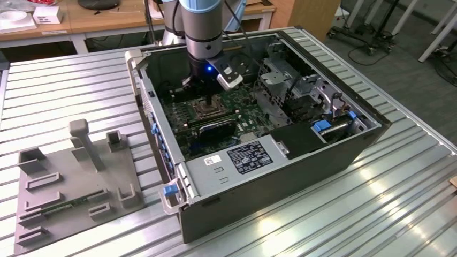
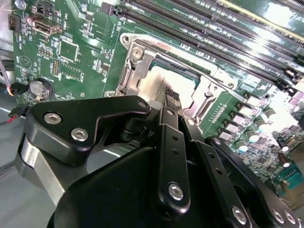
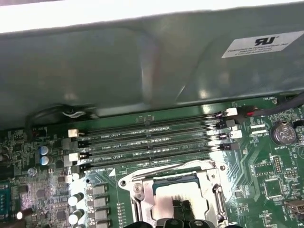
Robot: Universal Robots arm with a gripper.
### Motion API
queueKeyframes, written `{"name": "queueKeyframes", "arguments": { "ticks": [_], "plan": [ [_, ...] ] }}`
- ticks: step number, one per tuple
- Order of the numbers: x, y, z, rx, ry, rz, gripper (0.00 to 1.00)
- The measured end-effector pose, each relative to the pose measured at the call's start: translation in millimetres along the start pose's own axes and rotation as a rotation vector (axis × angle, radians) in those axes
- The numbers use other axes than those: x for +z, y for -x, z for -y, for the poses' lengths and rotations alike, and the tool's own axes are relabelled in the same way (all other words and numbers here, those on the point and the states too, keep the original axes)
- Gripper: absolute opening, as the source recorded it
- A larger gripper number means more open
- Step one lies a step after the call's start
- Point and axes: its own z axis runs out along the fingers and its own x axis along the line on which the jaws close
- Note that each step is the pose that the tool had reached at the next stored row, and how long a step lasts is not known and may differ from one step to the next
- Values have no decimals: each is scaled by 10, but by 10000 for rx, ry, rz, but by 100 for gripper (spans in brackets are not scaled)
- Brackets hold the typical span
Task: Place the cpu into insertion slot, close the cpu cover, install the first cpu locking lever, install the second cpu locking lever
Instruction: 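Install the first cpu locking lever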
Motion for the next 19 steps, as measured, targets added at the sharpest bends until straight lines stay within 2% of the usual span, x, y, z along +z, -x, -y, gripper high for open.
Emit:
{"name": "queueKeyframes", "arguments": {
  "ticks": [2, 7, 19],
  "plan": [
    [-7, 1, 0, -47, -28, -2, 11],
    [-83, 10, -9, -127, -16, -8, 11],
    [-97, 12, -11, -216, -44, -17, 11]
  ]
}}
